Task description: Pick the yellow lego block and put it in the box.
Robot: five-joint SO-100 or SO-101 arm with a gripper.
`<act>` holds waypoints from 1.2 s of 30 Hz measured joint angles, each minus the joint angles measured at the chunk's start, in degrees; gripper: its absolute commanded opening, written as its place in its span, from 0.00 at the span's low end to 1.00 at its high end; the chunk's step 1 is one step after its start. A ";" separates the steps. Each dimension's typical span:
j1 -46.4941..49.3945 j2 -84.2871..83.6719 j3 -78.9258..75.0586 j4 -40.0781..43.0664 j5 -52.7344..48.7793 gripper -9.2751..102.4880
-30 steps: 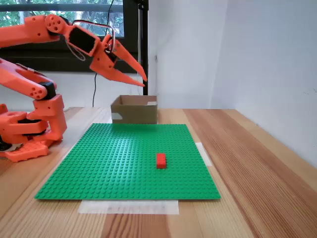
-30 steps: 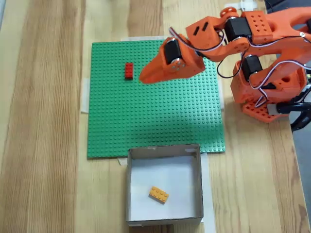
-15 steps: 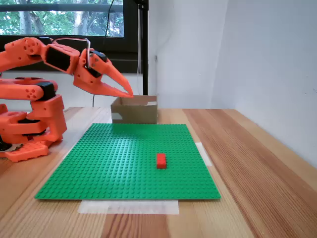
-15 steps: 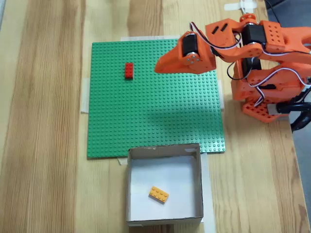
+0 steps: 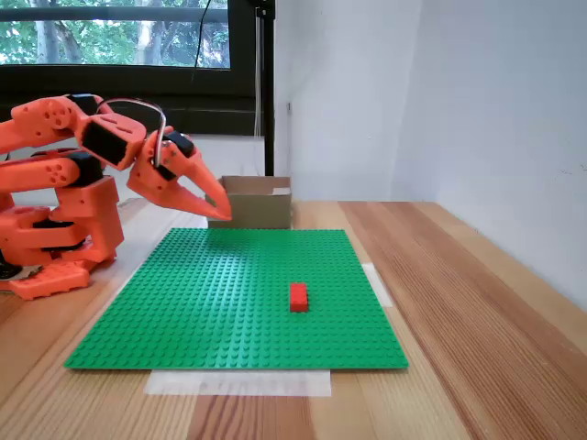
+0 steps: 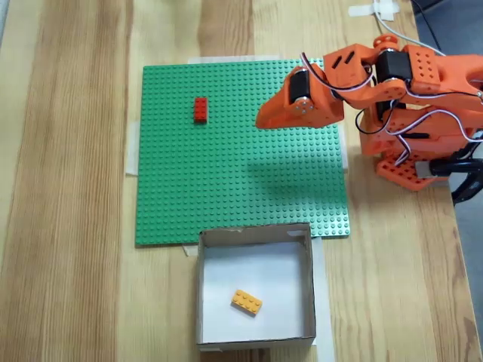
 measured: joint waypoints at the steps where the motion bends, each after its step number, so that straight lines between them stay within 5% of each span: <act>1: 0.00 0.18 0.26 0.00 0.00 0.08; 36: 0.00 0.09 10.28 -1.58 -3.87 0.07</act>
